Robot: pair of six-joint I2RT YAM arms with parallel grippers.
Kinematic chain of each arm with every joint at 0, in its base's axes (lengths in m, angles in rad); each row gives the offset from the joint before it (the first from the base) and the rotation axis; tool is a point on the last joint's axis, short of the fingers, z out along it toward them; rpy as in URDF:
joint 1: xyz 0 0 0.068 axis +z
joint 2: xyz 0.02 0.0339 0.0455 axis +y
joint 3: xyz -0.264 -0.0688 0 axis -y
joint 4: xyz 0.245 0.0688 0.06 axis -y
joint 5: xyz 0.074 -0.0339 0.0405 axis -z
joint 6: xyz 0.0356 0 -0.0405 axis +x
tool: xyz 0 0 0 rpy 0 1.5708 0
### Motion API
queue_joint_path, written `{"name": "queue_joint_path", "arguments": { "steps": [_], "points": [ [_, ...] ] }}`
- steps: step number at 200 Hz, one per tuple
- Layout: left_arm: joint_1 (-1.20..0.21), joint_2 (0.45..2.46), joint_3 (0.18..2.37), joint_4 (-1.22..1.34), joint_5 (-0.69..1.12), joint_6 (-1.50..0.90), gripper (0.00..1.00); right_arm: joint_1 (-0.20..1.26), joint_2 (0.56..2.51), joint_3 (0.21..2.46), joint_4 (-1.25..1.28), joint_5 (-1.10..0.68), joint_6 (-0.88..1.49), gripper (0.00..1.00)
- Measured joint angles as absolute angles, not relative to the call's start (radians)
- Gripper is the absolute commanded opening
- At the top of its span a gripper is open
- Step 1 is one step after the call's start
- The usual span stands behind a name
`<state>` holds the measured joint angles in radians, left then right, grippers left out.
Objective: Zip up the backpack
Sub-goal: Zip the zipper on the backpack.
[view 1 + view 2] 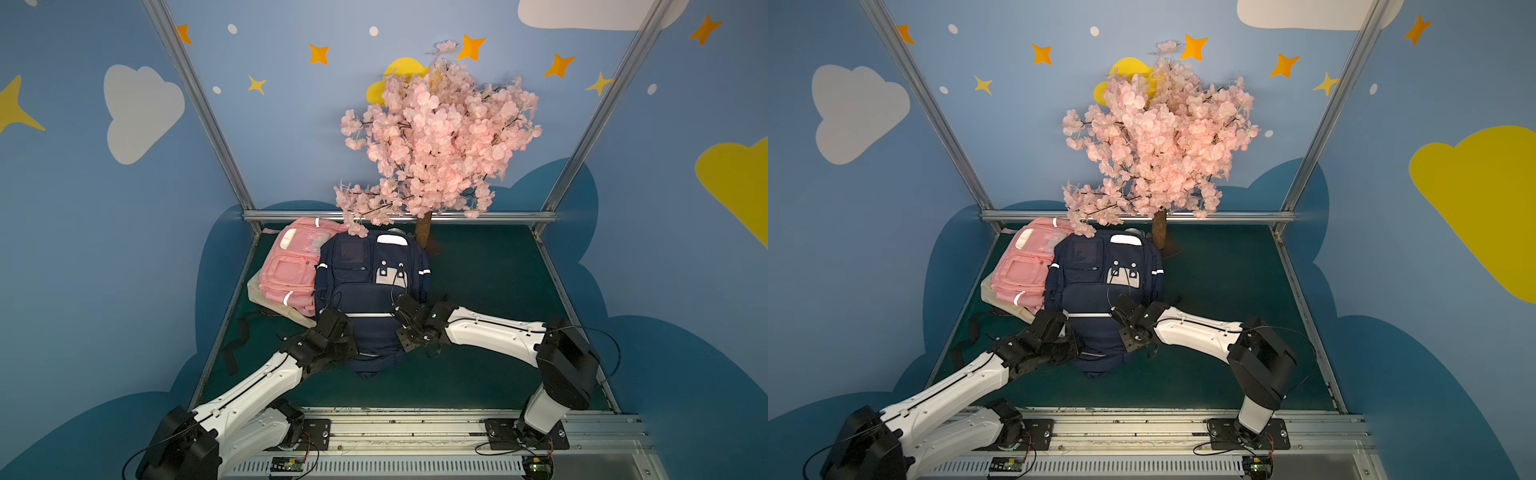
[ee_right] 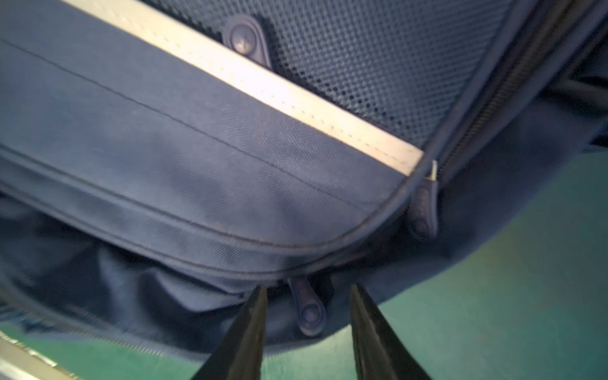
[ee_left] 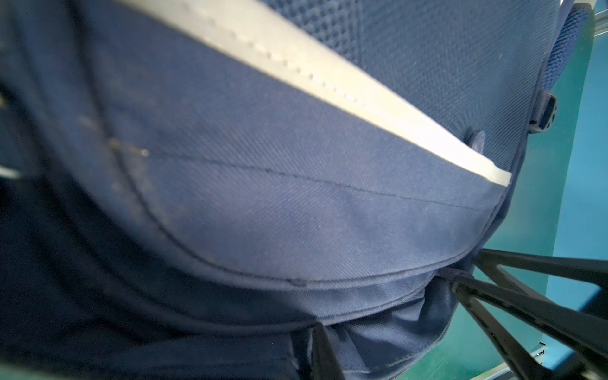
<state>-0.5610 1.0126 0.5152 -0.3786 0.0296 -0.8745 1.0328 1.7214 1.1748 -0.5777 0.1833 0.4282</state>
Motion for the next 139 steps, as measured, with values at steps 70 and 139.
{"name": "queue_joint_path", "arguments": {
  "steps": [70, 139],
  "points": [
    [-0.561, 1.014, 0.515, -0.375, 0.029, -0.875, 0.16, 1.03, 1.747, 1.137, -0.537, 0.144, 0.438, 0.34],
    [-0.561, 1.022, 0.514, -0.37, 0.026, -0.875, 0.17, 1.041, 1.784, 1.133, -0.512, 0.123, 0.446, 0.08]
  ]
}}
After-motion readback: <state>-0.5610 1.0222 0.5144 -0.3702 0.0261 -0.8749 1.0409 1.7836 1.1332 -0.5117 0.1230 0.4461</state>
